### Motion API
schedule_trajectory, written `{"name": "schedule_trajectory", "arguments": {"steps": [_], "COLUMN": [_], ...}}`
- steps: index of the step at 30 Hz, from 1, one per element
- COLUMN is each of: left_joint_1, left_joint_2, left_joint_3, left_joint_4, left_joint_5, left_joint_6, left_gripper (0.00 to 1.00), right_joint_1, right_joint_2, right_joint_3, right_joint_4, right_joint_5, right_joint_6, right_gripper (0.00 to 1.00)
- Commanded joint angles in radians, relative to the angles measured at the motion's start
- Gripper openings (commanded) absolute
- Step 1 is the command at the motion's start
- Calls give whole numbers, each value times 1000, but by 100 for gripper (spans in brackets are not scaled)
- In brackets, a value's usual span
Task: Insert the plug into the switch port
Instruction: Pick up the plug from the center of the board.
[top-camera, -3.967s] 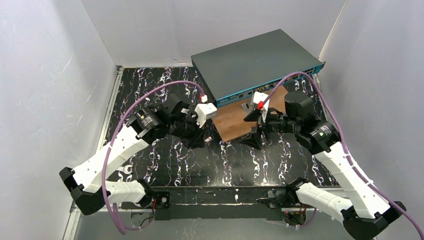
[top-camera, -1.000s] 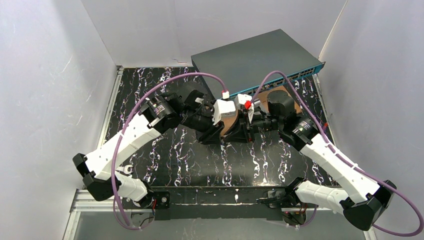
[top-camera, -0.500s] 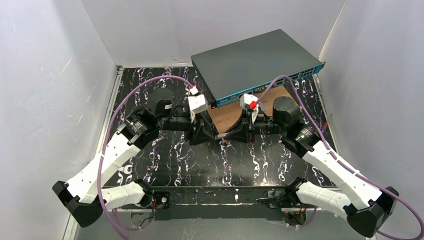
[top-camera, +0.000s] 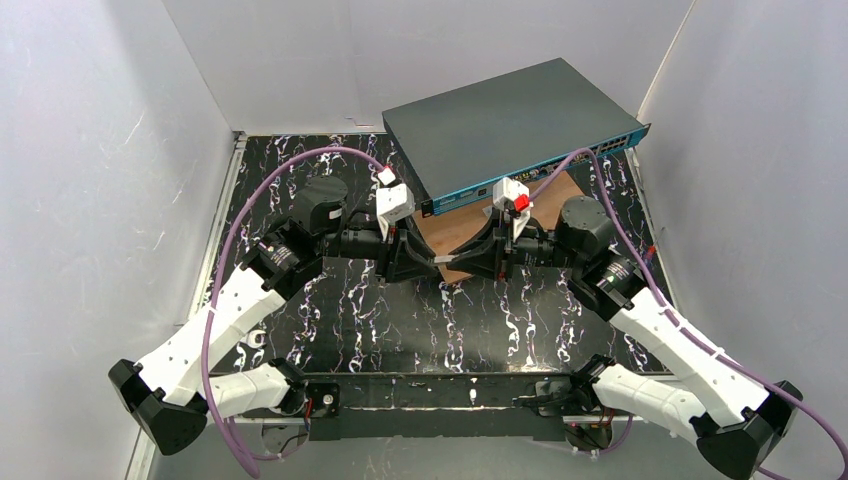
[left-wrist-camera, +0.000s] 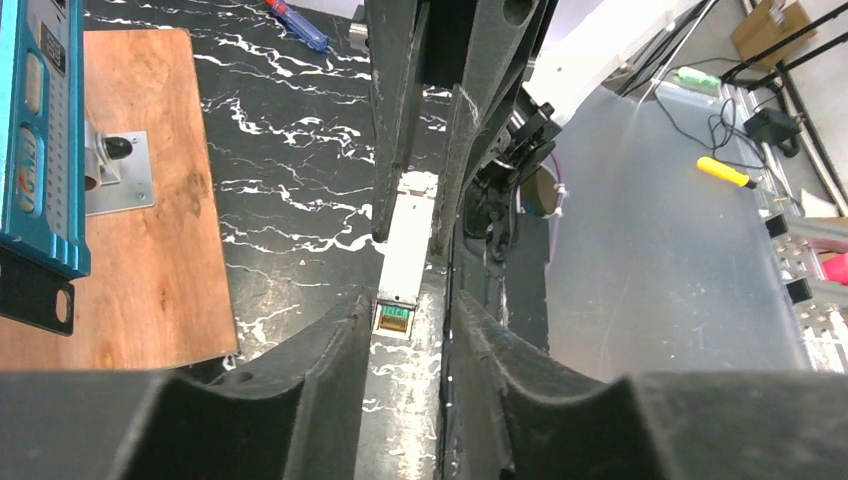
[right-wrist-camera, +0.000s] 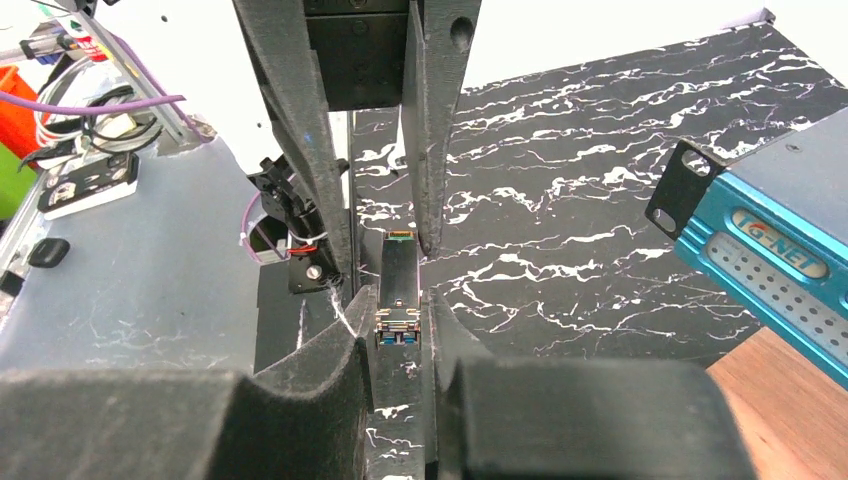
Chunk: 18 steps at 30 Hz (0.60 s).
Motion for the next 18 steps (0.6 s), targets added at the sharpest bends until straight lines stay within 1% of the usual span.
{"name": "schedule_trajectory", "arguments": {"steps": [1, 5, 10, 13, 14, 15, 18], "left_joint_1": [3, 3, 3, 3, 3, 3, 3], "left_joint_2": [5, 6, 14, 14, 16, 18, 22], "left_joint_3": [-4, -6, -2, 5, 13, 24, 58], "left_joint_4": [47, 64, 48, 26, 5, -23, -102], "left_joint_5": [41, 44, 44, 24, 13, 0, -42], "left_joint_6": [-9, -37, -36, -35, -25, -7, 50], "left_gripper": [30, 20, 9, 0, 0, 0, 0], "right_joint_1": [-1, -1, -2, -1, -1, -1, -1], "right_joint_2": [-24, -26, -34, -28, -25, -22, -10], "right_joint_3": [-8, -14, -19, -14, -7, 0, 34], "right_joint_4": [92, 98, 103, 82, 64, 41, -42], "right_joint_5": [18, 21, 26, 16, 12, 11, 12], "right_joint_6": [32, 40, 49, 44, 36, 24, -21], "right_gripper": [1, 1, 1, 1, 1, 3, 18]}}
